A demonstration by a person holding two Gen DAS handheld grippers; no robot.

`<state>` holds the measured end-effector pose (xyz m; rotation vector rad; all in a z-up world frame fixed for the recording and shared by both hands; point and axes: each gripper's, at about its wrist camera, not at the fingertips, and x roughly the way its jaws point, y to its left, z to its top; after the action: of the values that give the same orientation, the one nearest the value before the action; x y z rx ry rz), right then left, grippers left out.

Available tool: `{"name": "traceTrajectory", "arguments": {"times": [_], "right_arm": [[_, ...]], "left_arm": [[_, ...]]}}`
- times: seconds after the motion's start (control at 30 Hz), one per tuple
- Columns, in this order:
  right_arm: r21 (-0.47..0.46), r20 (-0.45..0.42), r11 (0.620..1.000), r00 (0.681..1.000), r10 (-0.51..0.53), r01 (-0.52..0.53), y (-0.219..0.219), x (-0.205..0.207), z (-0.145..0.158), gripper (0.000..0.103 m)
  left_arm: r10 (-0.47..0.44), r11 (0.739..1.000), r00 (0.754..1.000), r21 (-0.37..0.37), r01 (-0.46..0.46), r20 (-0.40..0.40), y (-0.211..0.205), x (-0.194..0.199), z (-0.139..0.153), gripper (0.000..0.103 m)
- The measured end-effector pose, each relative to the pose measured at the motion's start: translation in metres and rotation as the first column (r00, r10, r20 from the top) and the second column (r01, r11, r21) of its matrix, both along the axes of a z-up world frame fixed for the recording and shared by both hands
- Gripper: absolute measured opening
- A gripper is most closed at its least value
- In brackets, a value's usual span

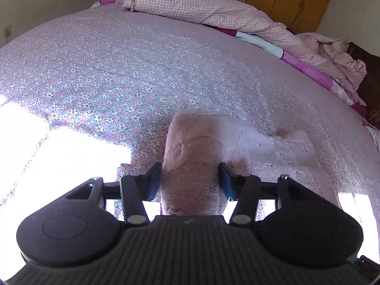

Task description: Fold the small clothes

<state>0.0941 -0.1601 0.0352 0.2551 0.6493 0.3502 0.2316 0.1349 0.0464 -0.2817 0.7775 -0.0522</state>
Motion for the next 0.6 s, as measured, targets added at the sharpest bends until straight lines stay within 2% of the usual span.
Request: {"name": "traceTrajectory", "arguments": {"times": [0.1,0.23,0.3,0.4,0.5,0.53,0.6], "right_arm": [[0.060,-0.024,0.998,1.000,-0.019,0.020,-0.010,0.002,-0.001,0.066],[0.135,-0.036,0.990,0.998,-0.045,0.049,-0.022,0.001,0.000,0.066],[0.150,-0.043,0.987,0.997,-0.060,0.065,-0.025,0.000,0.000,0.066],[0.110,-0.069,0.991,0.996,-0.064,0.071,-0.021,0.000,-0.001,0.066],[0.096,-0.089,0.994,0.995,-0.039,0.047,-0.015,-0.001,-0.005,0.066],[0.101,-0.097,0.994,0.995,-0.032,0.042,-0.014,-0.002,-0.006,0.066],[0.108,-0.093,0.994,0.996,-0.020,0.030,-0.013,-0.004,-0.004,0.066]], "left_arm": [[-0.019,1.000,1.000,0.003,0.019,-0.009,0.000,-0.012,0.008,0.067],[-0.053,0.998,0.997,0.019,0.054,-0.062,-0.001,-0.033,0.016,0.076],[-0.068,0.996,0.993,0.057,0.073,-0.097,-0.002,-0.046,0.017,0.079],[-0.081,0.986,0.991,0.134,0.095,-0.109,-0.001,-0.062,0.014,0.082],[-0.031,0.967,0.995,0.249,0.054,-0.098,0.004,-0.067,0.007,0.089],[-0.016,0.968,0.995,0.249,0.042,-0.103,0.007,-0.067,0.006,0.089],[-0.011,0.982,0.994,0.187,0.032,-0.109,0.015,-0.067,0.008,0.089]]}}
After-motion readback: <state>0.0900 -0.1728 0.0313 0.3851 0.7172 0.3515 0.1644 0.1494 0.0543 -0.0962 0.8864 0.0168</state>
